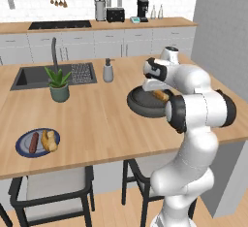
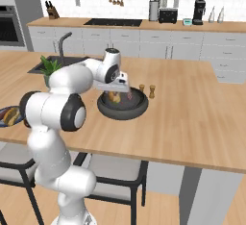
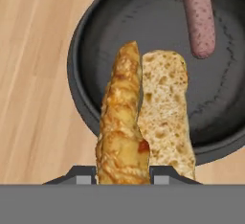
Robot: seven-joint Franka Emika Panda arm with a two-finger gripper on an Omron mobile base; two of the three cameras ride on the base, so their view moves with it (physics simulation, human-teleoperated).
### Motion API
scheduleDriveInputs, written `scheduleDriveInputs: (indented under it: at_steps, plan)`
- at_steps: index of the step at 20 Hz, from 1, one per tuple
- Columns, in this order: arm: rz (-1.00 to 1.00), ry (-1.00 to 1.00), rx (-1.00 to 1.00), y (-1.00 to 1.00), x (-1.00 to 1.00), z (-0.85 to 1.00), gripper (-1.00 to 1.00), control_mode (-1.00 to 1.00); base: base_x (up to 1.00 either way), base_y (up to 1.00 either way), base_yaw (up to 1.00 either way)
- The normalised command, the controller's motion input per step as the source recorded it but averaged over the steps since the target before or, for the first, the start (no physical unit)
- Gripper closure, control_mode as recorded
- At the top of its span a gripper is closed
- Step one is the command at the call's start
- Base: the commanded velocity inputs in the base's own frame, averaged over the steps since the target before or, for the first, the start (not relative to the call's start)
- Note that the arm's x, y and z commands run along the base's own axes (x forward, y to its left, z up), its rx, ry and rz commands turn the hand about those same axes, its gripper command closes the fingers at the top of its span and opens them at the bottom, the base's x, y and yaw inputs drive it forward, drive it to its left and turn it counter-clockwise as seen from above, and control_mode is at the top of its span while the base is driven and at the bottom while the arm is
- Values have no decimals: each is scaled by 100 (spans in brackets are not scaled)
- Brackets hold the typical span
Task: Place one bun and one sausage from the bowl on each plate.
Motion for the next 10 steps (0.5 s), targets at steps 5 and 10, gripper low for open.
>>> scheduleDriveInputs:
  at_steps: [5, 10]
  plan:
    - [-25, 0, 0, 26, -77, 49, 100, -100, 0, 0, 0]
    - [-20, 0, 0, 0, -83, 66, 100, -100, 0, 0, 0]
